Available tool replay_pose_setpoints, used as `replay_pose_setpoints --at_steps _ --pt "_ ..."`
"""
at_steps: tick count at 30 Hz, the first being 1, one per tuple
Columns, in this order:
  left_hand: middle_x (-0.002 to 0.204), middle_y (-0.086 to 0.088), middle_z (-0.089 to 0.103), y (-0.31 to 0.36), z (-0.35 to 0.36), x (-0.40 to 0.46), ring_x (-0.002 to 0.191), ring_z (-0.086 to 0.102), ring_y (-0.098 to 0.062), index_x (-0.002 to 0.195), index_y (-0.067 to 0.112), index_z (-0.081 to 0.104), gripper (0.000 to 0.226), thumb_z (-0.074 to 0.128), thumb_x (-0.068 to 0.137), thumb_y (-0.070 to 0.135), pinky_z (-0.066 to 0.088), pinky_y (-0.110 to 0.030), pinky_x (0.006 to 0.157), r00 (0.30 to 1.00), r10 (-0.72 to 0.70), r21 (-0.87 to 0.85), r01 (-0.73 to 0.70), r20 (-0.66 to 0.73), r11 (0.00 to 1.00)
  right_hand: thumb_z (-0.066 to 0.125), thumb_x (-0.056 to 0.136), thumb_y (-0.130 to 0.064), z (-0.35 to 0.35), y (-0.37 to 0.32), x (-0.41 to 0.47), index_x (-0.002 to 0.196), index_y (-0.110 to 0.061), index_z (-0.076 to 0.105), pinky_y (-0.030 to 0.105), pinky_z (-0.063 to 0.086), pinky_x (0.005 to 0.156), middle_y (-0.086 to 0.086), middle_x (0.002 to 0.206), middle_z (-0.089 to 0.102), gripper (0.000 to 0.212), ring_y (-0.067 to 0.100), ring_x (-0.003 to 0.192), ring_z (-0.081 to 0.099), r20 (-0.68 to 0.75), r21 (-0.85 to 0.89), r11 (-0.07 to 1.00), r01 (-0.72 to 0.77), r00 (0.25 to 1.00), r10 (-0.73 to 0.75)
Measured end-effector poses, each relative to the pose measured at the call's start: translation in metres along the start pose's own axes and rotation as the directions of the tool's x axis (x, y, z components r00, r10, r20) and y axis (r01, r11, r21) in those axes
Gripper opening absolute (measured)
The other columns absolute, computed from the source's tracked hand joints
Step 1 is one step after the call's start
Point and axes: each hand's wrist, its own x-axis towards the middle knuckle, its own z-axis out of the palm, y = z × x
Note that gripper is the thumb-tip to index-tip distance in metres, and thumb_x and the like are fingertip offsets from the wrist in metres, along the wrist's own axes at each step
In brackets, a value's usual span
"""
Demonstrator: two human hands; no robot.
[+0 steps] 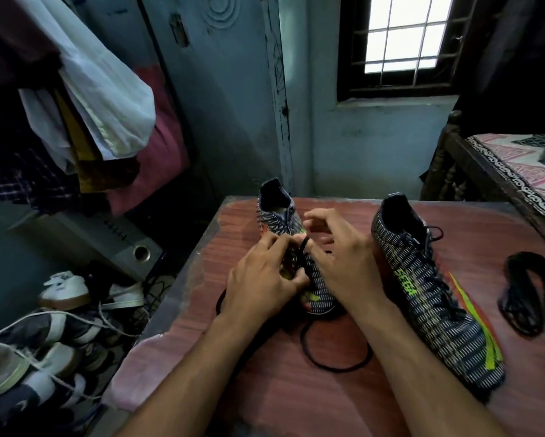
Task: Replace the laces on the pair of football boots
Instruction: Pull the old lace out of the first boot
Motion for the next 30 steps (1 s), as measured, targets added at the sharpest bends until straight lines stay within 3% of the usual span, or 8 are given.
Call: replay_pose_setpoints --at_steps 1,4,11,14,18,23,26,30 --pt "0.125 0.018 0.05 -0.001 0.002 -0.002 0.112 0.059 -0.015 0.128 0.044 0.049 0.049 0.066 0.084 0.054 0.047 -0.034 0.075 1.0 -0.003 -0.015 0.002 -0.02 1.0 0.067 0.099 -0.023 0.003 0.003 0.001 0.1 -0.024 0.068 0.024 0.052 0.075 -0.011 0.091 0.068 0.002 0.001 0.086 0.064 0.069 0.03 0.996 -0.087 0.994 0.084" --pt "0.123 0.018 0.053 -0.005 0.01 -0.006 0.113 0.059 -0.012 0.123 0.041 0.057 0.043 0.068 0.082 0.05 0.052 -0.035 0.078 0.999 -0.004 -0.083 -0.001 -0.053 0.997 0.054 0.104 -0.038 0.01 0.013 0.0 0.065 -0.029 0.043 0.025 0.034 0.059 -0.01 0.065 0.048 0.042 0.002 0.063 0.048 0.084 0.025 0.984 -0.178 0.981 0.175" --pt "0.123 0.016 0.054 -0.004 0.01 -0.009 0.108 0.059 -0.011 0.133 0.045 0.052 0.053 0.068 0.083 0.047 0.046 -0.029 0.075 0.995 0.052 -0.043 -0.056 -0.088 0.998 0.06 0.093 -0.02 0.011 -0.002 0.0 0.069 -0.026 0.039 0.023 0.028 0.064 -0.014 0.067 0.039 0.033 0.009 0.065 0.037 -0.097 -0.071 0.996 0.061 0.993 -0.068" --pt "0.12 0.012 0.056 -0.004 0.013 -0.007 0.099 0.06 -0.015 0.137 0.047 0.051 0.062 0.067 0.077 0.042 0.045 -0.032 0.075 0.988 0.121 0.045 -0.117 -0.099 0.992 0.071 0.084 -0.012 0.005 0.001 -0.001 0.079 -0.017 0.053 0.018 0.038 0.063 -0.011 0.072 0.05 0.02 0.004 0.064 0.047 -0.167 -0.001 1.0 -0.008 0.986 0.008" --pt "0.122 0.007 0.055 -0.008 0.016 -0.004 0.101 0.053 -0.019 0.129 0.036 0.062 0.054 0.053 0.076 0.043 0.047 -0.037 0.079 0.98 0.163 0.025 -0.162 -0.114 0.987 0.078 0.074 -0.002 0.005 -0.006 -0.002 0.091 -0.022 0.047 0.012 0.038 0.061 -0.013 0.073 0.047 0.042 0.003 0.061 0.049 -0.184 0.066 0.996 -0.062 0.98 0.073" --pt "0.107 -0.004 0.063 -0.019 0.024 -0.002 0.091 0.057 -0.027 0.109 0.013 0.069 0.028 0.06 0.088 0.029 0.051 -0.048 0.073 0.933 0.26 -0.21 -0.314 -0.249 0.926 0.079 0.073 -0.011 0.014 -0.019 -0.004 0.091 -0.031 0.057 0.026 0.052 0.066 -0.011 0.075 0.06 0.035 0.013 0.069 0.064 -0.041 0.238 0.969 -0.07 0.996 0.082" --pt "0.107 -0.003 0.064 -0.02 0.023 -0.003 0.094 0.06 -0.027 0.111 0.013 0.069 0.034 0.05 0.086 0.026 0.051 -0.046 0.076 0.954 0.206 -0.254 -0.259 -0.218 0.932 0.079 0.071 -0.024 0.006 -0.018 0.0 0.097 -0.029 0.061 0.023 0.053 0.073 -0.009 0.086 0.065 0.032 0.014 0.08 0.07 0.116 0.366 0.918 -0.155 0.986 0.12" --pt "0.109 0.003 0.057 -0.015 0.021 -0.004 0.095 0.059 -0.024 0.112 0.023 0.057 0.03 0.047 0.085 0.032 0.045 -0.038 0.073 0.972 0.131 -0.26 -0.18 -0.194 0.949 0.076 0.072 -0.01 -0.009 -0.009 0.007 0.114 -0.02 0.064 0.027 0.054 0.09 0.013 0.11 0.064 0.045 0.018 0.1 0.068 0.37 0.492 0.821 -0.291 0.923 0.106"
